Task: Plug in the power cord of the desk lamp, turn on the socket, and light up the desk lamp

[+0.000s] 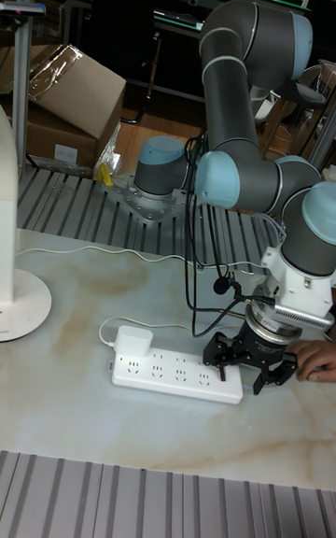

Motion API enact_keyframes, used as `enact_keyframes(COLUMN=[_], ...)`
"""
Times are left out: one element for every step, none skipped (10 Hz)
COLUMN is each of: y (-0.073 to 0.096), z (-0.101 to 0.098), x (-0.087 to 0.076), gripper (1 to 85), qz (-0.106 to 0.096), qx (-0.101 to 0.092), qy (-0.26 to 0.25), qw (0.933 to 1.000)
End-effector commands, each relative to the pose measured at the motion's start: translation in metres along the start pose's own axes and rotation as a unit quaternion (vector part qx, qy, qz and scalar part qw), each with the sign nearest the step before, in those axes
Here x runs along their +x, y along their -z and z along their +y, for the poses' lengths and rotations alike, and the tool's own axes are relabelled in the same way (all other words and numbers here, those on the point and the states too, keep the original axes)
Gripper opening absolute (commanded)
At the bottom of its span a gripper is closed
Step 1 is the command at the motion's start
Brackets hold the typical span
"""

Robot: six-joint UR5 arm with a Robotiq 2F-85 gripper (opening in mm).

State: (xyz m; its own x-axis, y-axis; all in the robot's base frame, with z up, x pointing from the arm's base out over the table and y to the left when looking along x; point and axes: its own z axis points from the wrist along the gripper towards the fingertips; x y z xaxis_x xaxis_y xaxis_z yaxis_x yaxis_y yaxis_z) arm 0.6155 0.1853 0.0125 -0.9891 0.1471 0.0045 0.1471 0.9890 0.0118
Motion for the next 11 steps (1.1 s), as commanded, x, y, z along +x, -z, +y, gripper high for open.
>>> enact_keyframes(y=[0.007,0.012,0.015,0.015,0.015,0.016,0.018,0.020,0.022,0.023,0.024], z=[0.003,0.003,0.004,0.005,0.005,0.005,0.002,-0.003,-0.007,-0.015,-0.023], x=[0.000,0.000,0.002,0.001,0.001,0.000,-0.001,-0.003,-0.003,-0.005,-0.006], gripper=[61.7,61.0,60.3,59.3,58.7,58.0,58.0,58.0,58.0,58.3,58.7], qz=[0.006,0.011,0.014,0.013,0.013,0.013,0.012,0.011,0.012,0.010,0.009], qx=[-0.012,-0.013,-0.015,-0.016,-0.019,-0.020,-0.019,-0.012,-0.004,0.007,0.021], qy=[0.003,0.004,0.004,0.005,0.005,0.008,0.015,0.025,0.034,0.046,0.059], qw=[0.9999,0.9999,0.9998,0.9998,0.9997,0.9997,0.9996,0.9995,0.9994,0.9988,0.9980])
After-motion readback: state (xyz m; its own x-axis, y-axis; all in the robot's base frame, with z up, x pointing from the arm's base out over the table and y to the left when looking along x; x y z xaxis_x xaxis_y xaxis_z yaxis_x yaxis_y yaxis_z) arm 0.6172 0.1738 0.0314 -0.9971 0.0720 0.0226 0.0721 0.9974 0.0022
